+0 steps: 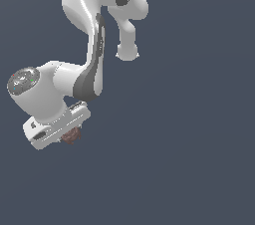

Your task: Pick up the object and move it to a goal position.

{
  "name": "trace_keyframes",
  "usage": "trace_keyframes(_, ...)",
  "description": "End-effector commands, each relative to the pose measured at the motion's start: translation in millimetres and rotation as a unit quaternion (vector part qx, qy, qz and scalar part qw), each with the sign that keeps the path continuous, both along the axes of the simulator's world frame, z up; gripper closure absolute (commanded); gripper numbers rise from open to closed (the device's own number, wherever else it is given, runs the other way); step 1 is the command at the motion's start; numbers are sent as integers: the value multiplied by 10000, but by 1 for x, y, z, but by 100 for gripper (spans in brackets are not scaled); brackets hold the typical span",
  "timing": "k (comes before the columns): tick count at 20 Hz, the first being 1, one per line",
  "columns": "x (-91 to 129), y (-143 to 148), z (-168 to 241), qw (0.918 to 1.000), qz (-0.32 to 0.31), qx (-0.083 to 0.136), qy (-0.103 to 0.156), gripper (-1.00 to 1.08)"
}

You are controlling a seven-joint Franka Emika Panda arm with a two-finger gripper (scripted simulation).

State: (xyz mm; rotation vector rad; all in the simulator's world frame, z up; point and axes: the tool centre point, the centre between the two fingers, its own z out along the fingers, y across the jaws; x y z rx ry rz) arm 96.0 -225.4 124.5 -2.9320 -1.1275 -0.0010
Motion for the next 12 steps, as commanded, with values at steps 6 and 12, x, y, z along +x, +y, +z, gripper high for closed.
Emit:
trace_keyframes(6,11,-8,4,10000,2,-3,3,108)
trace_keyframes(12,14,-10,5,10000,2,-3,3,108)
